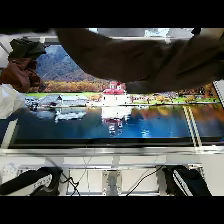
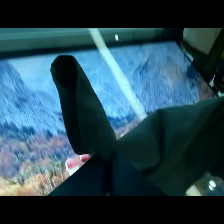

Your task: Fold the shirts.

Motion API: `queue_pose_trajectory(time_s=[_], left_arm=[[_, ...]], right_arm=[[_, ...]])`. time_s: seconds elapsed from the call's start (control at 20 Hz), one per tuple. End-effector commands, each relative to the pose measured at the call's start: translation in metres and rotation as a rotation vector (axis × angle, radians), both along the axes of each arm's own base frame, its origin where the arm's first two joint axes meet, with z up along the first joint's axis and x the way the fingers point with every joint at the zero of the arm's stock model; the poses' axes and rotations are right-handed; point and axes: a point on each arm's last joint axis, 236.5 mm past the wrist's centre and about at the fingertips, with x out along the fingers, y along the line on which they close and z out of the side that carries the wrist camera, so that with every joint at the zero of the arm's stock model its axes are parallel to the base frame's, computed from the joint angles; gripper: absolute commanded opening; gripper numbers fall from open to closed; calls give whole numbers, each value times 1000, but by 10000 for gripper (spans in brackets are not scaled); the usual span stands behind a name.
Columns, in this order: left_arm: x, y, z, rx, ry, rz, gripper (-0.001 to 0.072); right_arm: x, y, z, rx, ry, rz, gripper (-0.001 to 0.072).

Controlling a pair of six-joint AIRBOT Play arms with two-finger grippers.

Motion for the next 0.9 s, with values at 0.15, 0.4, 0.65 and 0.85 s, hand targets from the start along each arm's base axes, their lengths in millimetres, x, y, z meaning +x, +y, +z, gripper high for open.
queue_pose_trajectory(time_s=[0.15,0.4,0.65,0.85], left_arm=[[-183,71,127,-1,-425,159,10],[-175,158,46,142,-94,509,10],[-96,132,-99,308,342,426,10],[-17,93,-215,316,570,332,180]], right_arm=[[-194,2,156,-45,-500,-35,26],[-152,9,139,-45,-380,7,26],[-11,65,18,53,129,280,27],[89,82,-98,209,444,342,29]])
